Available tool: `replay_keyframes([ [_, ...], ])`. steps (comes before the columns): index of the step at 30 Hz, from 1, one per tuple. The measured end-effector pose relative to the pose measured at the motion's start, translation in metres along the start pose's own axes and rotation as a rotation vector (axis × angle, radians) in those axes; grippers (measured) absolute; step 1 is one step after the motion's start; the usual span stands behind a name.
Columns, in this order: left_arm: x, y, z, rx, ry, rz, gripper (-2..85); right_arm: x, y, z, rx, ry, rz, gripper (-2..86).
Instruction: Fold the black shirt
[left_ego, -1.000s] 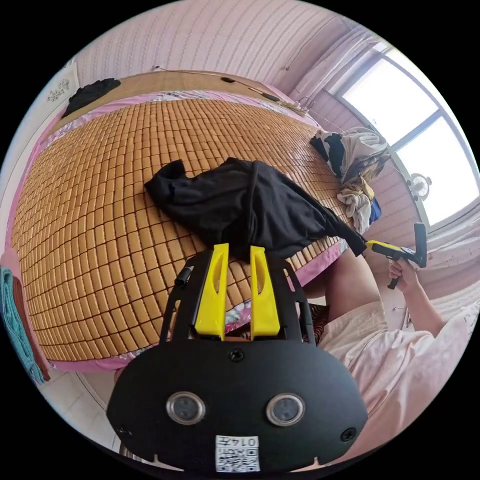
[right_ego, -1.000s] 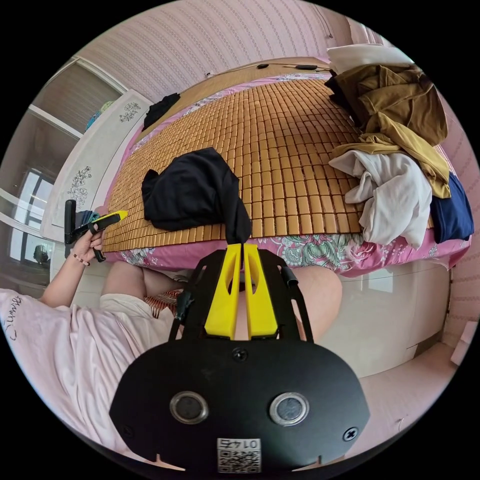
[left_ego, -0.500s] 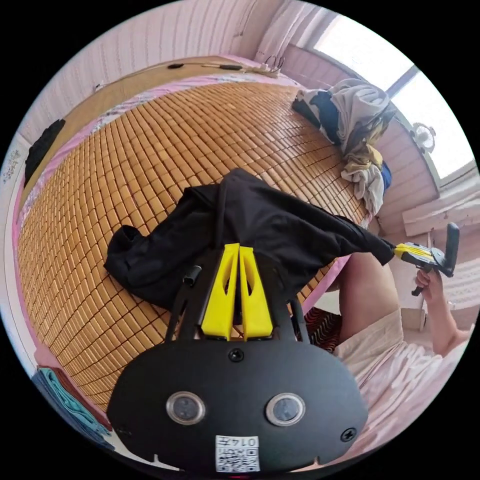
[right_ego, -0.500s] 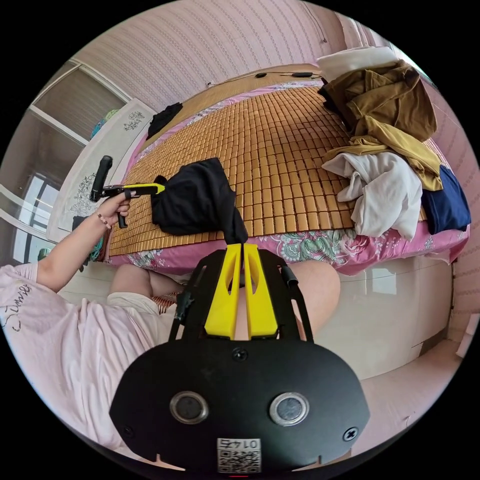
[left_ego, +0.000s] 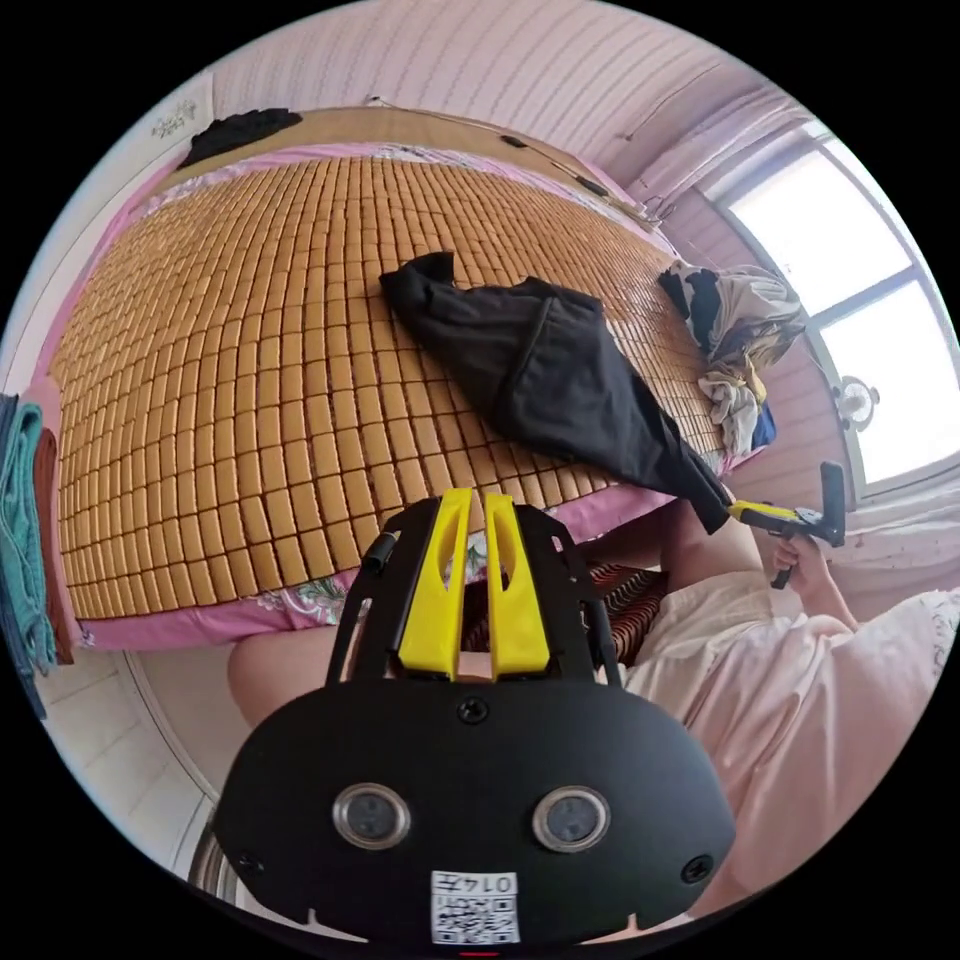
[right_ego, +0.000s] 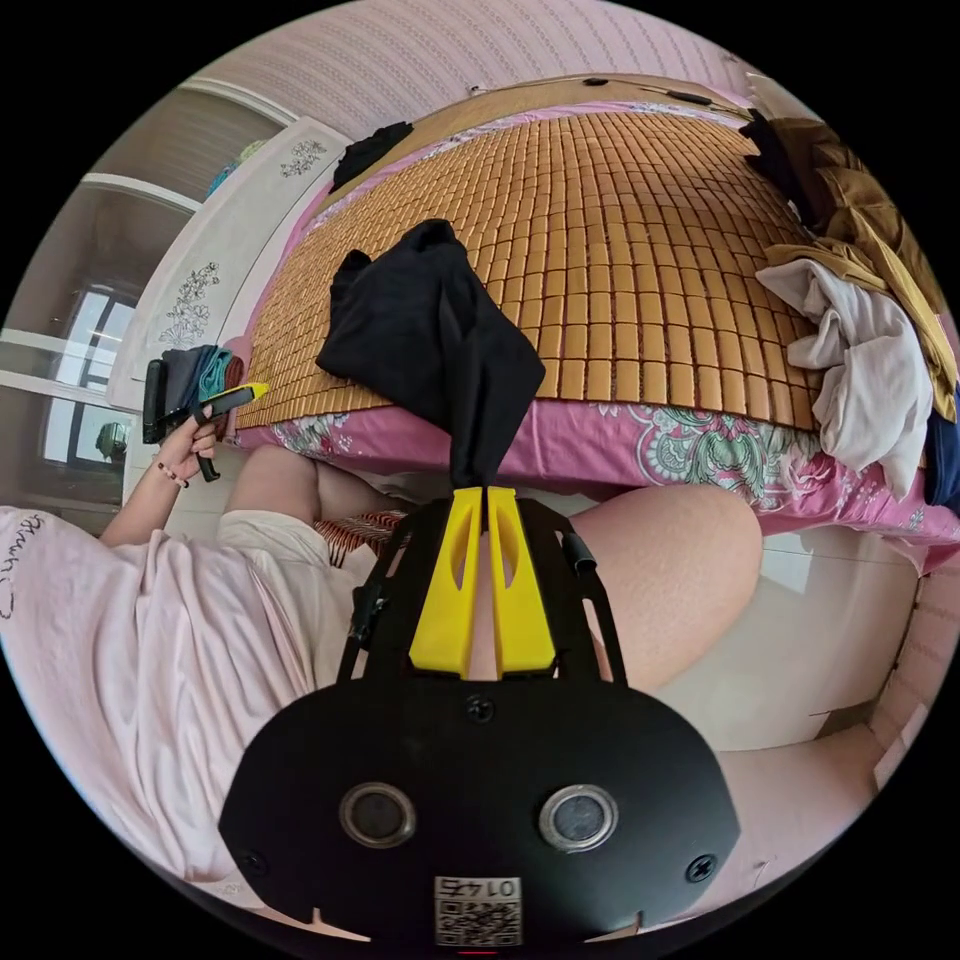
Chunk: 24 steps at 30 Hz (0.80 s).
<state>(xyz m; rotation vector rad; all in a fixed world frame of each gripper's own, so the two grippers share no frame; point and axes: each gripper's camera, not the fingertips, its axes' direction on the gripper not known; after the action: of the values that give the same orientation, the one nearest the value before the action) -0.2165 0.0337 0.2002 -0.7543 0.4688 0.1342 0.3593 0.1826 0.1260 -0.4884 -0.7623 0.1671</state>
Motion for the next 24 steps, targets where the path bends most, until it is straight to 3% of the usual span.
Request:
replay_keyframes([
  [7,0.052,-0.082,0.014,0.054,-0.013,0.2,7.4,-0.001,0.004,-0.005,0.016,-0.004,0.029,0.4],
  [11,0.065,-0.11,0.053,-0.109,-0.115,0.233,10.2,0.001,0.011,-0.018,0.054,0.004,0.053,0.4],
  [12,0.064,-0.109,0.063,-0.196,-0.119,0.214,8.5,0.003,0.012,-0.023,0.073,-0.007,0.069,0.4],
  [14,0.06,-0.102,0.058,-0.208,-0.047,0.179,3.7,0.008,0.014,-0.031,0.105,-0.027,0.092,0.3],
  [19,0.047,-0.05,-0.023,0.011,0.15,0.184,-0.6,0.03,0.02,-0.044,0.159,-0.108,0.166,0.3],
  [24,0.04,0.074,-0.117,0.255,0.431,0.391,-1.0,0.054,0.033,-0.05,0.2,-0.227,0.268,0.2],
])
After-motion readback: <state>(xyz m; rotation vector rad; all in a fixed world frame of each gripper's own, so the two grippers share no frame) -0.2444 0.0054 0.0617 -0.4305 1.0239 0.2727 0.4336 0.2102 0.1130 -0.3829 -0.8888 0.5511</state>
